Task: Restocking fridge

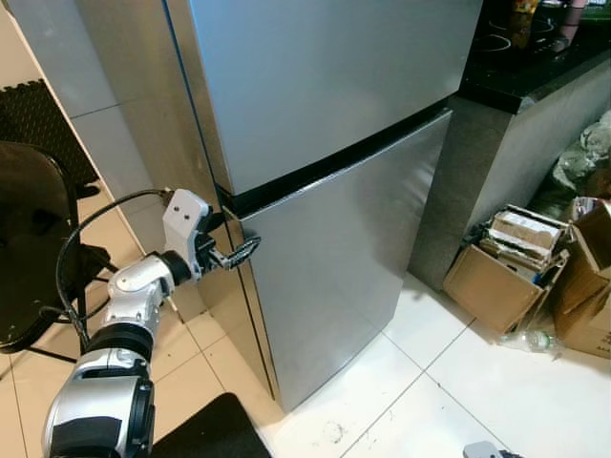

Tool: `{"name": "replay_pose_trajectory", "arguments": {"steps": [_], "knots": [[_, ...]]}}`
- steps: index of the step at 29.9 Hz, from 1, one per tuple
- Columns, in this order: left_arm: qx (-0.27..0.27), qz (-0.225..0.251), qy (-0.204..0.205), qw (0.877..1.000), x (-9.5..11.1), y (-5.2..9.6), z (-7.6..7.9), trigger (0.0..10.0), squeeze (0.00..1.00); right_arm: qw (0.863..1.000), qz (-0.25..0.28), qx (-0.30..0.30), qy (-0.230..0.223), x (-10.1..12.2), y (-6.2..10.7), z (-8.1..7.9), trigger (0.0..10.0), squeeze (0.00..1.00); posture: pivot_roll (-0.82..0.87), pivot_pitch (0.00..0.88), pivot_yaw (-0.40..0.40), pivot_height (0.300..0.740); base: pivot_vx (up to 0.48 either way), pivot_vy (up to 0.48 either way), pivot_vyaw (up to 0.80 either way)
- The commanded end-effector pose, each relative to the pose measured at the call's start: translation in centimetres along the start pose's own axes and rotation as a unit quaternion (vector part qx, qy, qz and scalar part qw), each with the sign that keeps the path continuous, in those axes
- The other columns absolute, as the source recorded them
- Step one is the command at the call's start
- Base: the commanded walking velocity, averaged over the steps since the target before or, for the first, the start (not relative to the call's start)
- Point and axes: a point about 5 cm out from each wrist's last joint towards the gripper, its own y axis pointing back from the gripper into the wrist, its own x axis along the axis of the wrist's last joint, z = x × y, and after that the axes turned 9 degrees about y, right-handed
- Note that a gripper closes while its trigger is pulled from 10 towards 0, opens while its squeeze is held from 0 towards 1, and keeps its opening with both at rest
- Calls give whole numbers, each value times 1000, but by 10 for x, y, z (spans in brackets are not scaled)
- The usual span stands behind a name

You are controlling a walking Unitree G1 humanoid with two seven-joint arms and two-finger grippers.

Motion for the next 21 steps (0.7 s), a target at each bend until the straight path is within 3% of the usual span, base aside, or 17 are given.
{"name": "replay_pose_trajectory", "arguments": {"steps": [1,4,8,21], "knots": [[-48,23,20,998,4,-9,10,10000,0,1000,4,-5,-3,0,1,3,10000,0,-133,0,-13,740,0,0,0],[-145,29,56,987,-1,-14,29,10000,0,1000,4,-8,-3,1,2,5,10000,0,-137,0,-14,740,0,0,0],[-202,17,75,976,-6,-14,39,10000,0,1000,5,-10,-2,1,2,7,10000,0,-139,0,-14,740,0,0,0],[-272,-6,100,957,-23,-14,63,10000,0,1000,6,-13,-5,1,3,8,10000,0,-141,0,-14,740,0,0,0]]}}
